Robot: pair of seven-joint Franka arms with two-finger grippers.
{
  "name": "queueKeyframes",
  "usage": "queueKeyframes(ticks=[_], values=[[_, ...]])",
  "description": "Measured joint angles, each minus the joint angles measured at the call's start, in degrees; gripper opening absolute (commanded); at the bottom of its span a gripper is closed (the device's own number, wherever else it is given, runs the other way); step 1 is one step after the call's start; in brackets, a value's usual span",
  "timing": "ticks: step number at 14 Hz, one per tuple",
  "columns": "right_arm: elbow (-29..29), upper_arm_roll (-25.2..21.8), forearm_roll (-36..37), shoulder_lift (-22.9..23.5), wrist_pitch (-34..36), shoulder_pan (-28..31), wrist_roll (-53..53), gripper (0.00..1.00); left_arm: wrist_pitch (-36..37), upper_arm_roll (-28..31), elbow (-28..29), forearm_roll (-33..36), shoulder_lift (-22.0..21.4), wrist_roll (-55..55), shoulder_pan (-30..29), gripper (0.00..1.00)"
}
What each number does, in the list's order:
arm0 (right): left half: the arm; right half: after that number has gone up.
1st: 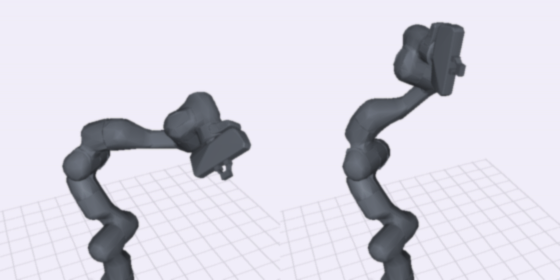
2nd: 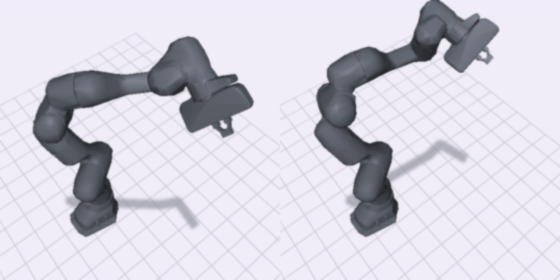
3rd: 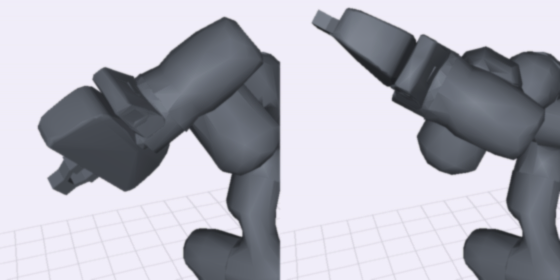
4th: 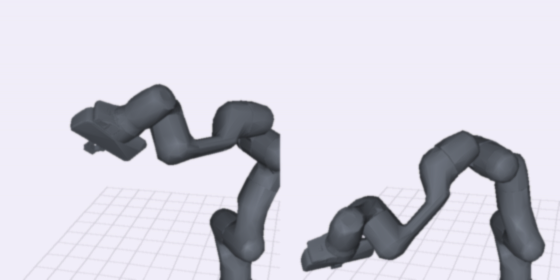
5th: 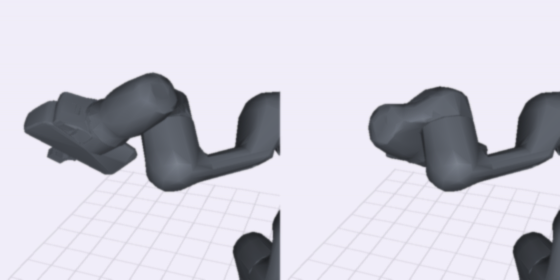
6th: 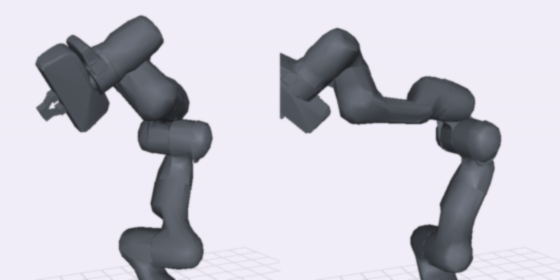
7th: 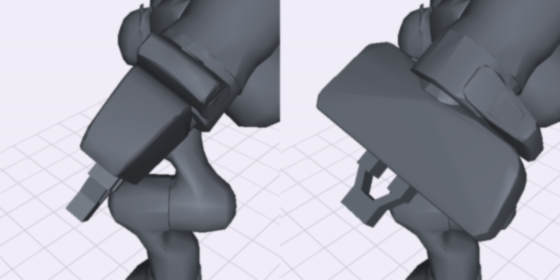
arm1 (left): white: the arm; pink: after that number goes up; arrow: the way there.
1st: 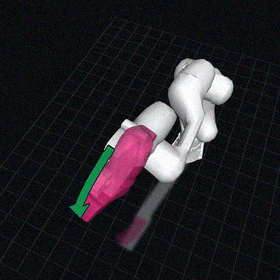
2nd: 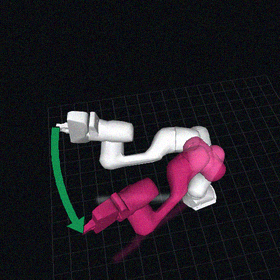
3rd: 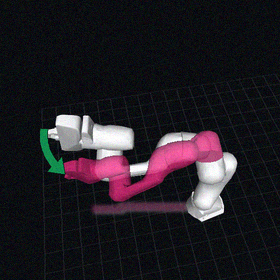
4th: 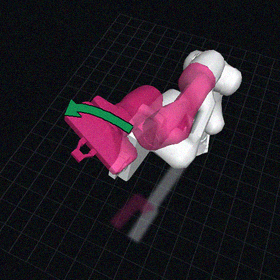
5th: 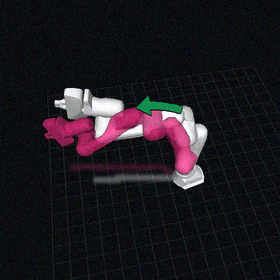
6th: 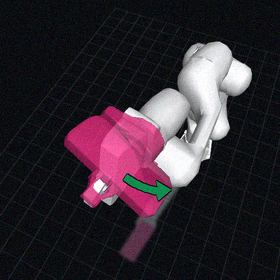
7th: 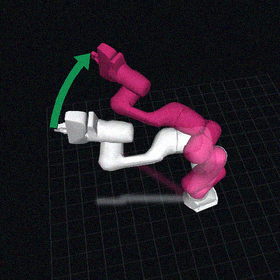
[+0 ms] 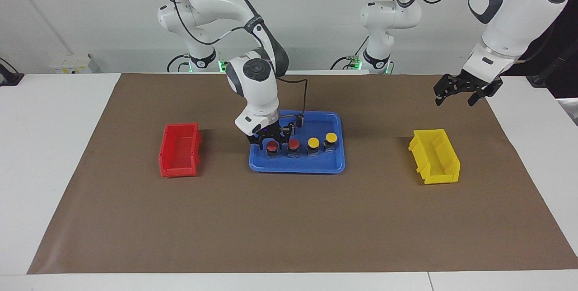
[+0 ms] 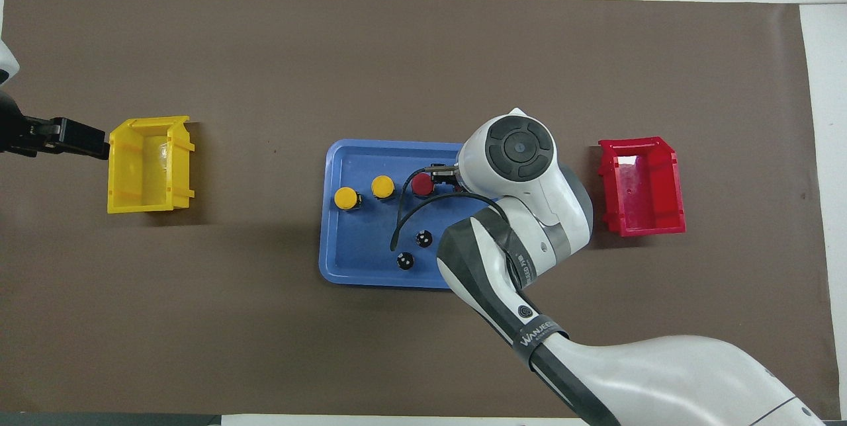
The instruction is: Sort red and yellow buttons by color
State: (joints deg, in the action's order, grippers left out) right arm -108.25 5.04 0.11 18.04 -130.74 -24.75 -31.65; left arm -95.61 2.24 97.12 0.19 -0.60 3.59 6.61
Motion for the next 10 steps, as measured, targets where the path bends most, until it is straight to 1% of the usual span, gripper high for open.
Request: queueKeyframes(ticks=[1,3,4,6,7,8,10], values=[[0.0,0.0,0.0,0.0,0.0,0.0,0.0,0.29,-1.8,-0.1,1.2,0.0,-0.1,-0.4,0.7,1.0],[0.6,-0.1,0.0,0.0,0.5,0.1,0.0,0.29,-7.0,-0.2,4.6,0.0,-0.1,-5.5,4.5,1.0],[2.0,-0.2,0.1,-0.1,2.1,0.3,0.1,0.29,-9.1,-0.4,5.9,0.0,0.0,-9.0,7.1,1.0],[7.3,-0.6,0.2,-0.4,9.2,2.0,2.2,0.29,-12.7,-0.6,7.7,0.0,1.0,-17.7,13.3,1.0],[9.7,-0.7,0.3,-1.1,12.9,4.0,4.9,0.29,-14.9,-0.7,8.4,0.0,2.0,-22.4,16.6,1.0],[11.2,-0.9,0.3,-2.8,16.8,7.1,9.1,0.29,-18.0,-0.8,9.4,0.0,3.4,-27.5,20.3,0.98],[11.2,-1.1,0.2,-7.6,24.1,14.5,18.8,0.29,-23.2,-0.9,11.1,0.0,6.9,-34.4,25.9,0.87]])
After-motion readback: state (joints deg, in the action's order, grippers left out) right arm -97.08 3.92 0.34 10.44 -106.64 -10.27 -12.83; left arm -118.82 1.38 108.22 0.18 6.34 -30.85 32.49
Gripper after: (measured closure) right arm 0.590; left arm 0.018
